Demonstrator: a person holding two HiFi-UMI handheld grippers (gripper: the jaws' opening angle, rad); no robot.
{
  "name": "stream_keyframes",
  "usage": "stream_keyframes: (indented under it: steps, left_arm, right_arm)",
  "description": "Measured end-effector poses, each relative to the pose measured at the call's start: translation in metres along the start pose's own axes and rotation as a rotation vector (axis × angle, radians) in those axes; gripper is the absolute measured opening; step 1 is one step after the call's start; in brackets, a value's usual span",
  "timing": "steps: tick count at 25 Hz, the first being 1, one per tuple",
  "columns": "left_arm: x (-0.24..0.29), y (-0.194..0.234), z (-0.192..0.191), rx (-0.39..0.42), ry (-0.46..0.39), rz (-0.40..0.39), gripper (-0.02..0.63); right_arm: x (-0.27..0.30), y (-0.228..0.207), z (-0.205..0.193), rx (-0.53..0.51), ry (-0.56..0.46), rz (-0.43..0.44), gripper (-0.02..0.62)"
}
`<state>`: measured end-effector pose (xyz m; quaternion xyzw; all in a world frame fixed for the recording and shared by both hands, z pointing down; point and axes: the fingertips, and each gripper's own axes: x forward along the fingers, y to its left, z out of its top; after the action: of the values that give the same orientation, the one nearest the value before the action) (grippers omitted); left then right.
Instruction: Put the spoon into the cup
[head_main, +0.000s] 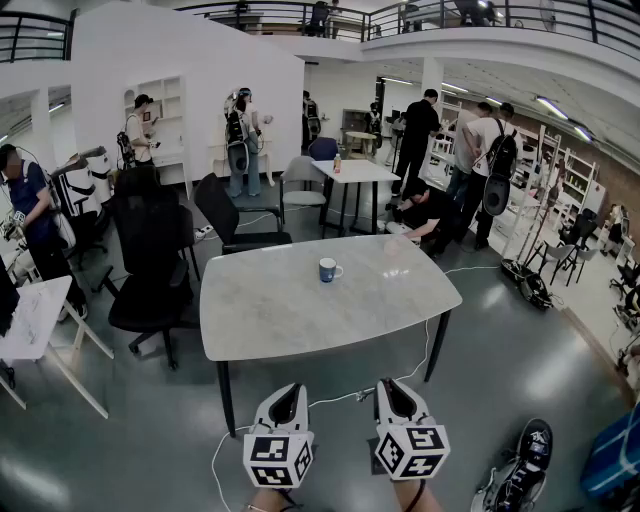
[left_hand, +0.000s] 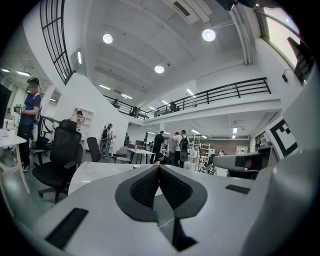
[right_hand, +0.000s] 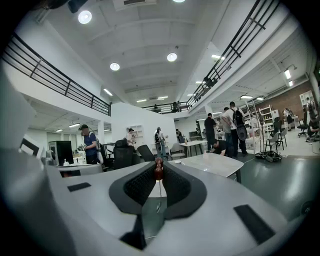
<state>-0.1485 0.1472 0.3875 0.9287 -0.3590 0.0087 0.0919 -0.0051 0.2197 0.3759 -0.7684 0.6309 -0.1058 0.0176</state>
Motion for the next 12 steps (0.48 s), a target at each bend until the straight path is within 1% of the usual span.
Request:
stream_keyframes:
  steps: [4,7,12]
  left_arm:
    - [-0.008,0.01,-0.002,-0.002,0.003,0.002,0.018]
    - [-0.013,0.017,-0.002,0.0,0.002,0.0,0.018]
    - [-0.016,0.026,0.0,0.016,0.001,-0.015,0.018]
  right_arm:
    - [-0.001,0.012,-0.003,0.005,-0.003,0.003,0.063]
    - [0.0,0.019,-0.006,0.035,0.002,0.01,0.063]
    - [0.001,0.027,-0.007,0.042,-0.008,-0.008,0.063]
